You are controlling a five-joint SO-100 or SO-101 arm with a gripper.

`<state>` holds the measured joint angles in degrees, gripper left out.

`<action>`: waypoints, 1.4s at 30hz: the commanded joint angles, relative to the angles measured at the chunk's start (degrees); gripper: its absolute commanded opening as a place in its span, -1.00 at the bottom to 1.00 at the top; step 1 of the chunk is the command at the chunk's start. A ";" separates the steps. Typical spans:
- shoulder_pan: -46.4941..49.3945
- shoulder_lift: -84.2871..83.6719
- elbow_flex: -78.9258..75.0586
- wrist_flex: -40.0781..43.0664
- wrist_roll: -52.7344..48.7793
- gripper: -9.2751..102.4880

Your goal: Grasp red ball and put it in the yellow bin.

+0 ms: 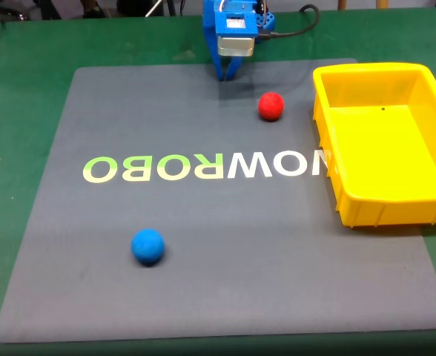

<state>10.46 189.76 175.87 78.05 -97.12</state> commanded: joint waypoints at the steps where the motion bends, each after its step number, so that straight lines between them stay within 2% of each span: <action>1: -0.88 0.70 1.76 1.32 1.41 -0.83; 18: -0.88 0.70 1.76 1.23 1.05 -0.83; 20: -0.88 0.70 1.76 0.35 0.97 -0.76; 24: -2.11 0.70 0.62 -1.05 1.14 -0.37; 26: -3.16 0.70 -1.05 -0.53 0.88 -0.26; 35: -8.09 -9.05 -11.69 -2.81 3.69 -0.22; 42: -10.46 -23.91 -18.81 -14.77 5.80 -0.22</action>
<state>0.35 170.86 161.98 68.64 -92.20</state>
